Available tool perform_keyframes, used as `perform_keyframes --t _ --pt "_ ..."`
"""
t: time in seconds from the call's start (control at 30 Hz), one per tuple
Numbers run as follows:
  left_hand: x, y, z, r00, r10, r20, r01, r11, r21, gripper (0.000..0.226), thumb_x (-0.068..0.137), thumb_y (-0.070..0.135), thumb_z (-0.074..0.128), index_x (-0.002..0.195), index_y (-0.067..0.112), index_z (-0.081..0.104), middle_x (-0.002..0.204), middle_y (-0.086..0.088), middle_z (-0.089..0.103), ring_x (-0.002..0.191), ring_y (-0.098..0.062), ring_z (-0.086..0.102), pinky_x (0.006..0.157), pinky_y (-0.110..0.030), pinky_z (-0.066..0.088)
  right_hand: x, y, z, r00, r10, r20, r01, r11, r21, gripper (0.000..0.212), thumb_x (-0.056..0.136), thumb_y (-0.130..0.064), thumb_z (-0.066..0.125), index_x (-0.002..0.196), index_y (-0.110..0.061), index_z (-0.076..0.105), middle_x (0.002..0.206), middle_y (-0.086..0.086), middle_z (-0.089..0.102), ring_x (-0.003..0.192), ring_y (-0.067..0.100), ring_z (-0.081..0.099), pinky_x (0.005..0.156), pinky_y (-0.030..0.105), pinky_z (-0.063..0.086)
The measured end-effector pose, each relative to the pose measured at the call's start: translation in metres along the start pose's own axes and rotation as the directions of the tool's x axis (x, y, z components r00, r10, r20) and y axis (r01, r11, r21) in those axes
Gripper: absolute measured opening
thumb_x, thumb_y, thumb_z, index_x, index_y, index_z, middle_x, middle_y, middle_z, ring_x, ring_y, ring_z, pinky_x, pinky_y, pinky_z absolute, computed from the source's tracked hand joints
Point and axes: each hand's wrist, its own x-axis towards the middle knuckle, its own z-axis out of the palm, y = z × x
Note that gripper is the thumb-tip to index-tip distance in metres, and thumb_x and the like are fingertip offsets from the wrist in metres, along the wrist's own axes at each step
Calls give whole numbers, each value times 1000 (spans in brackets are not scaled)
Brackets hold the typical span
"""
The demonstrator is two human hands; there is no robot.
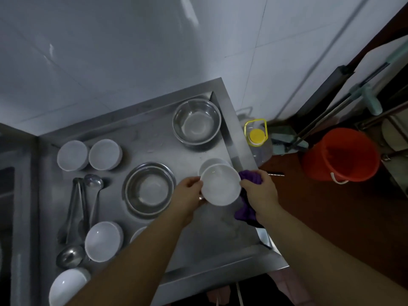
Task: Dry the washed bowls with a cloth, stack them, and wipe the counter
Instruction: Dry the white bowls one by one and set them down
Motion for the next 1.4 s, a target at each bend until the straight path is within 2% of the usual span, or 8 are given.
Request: perform_keyframes --t 0.37,0.47,0.7,0.97,1.07,1.17,1.27,1.4 --pt "47 8 14 983 90 -158 -57 978 199 26 98 21 64 120 18 77 112 -12 78 99 -33 72 95 -52 59 53 3 26 1000 -27 -16 25 992 -123 38 79 -26 78 112 -36 63 93 -15 63 79 4 59 73 27 48" --pt "52 3 13 976 97 -195 -58 979 196 24 97 20 65 117 20 80 101 -4 80 89 -27 72 87 -46 61 54 3 31 998 -64 -5 63 992 -114 32 81 -19 77 108 -29 64 86 -12 62 64 -5 59 50 10 42" --pt "50 -5 14 952 170 -253 -98 957 272 25 97 23 60 108 28 83 70 36 70 84 1 67 68 -22 52 49 4 33 988 -144 56 153 965 -212 32 77 -32 73 85 -57 56 81 -13 60 67 6 58 53 27 49" --pt "48 3 13 943 260 -208 -155 896 417 24 98 27 57 103 29 80 96 10 78 94 -20 72 87 -39 61 47 7 32 977 -203 58 211 953 -219 29 83 -24 75 87 -45 55 83 -8 64 63 2 60 39 10 41" --pt "43 6 8 939 249 -239 -137 904 405 34 99 28 58 130 25 74 125 4 74 109 -20 70 94 -35 60 43 7 23 980 -198 29 200 953 -230 28 83 -30 78 100 -41 59 87 -15 64 68 -7 61 48 8 40" --pt "29 6 -3 933 280 -226 -146 869 473 33 102 28 57 131 26 72 123 4 73 94 -15 70 64 -16 55 33 4 10 982 -187 3 181 942 -284 38 83 -35 75 117 -38 59 87 -17 66 70 -2 61 49 14 40" --pt "9 2 -20 922 370 -116 -207 723 659 29 103 29 57 125 23 75 124 3 74 106 -17 67 87 -23 43 12 0 2 973 -231 15 226 935 -272 31 85 -30 75 108 -39 57 72 -23 67 66 -11 61 37 8 37" --pt "-24 -7 -49 927 370 -63 -216 662 717 23 100 28 59 111 22 79 110 0 77 99 -19 70 83 -24 43 -23 0 10 952 -291 90 305 900 -312 25 85 -29 74 100 -39 57 82 -8 67 69 -2 64 50 17 44"
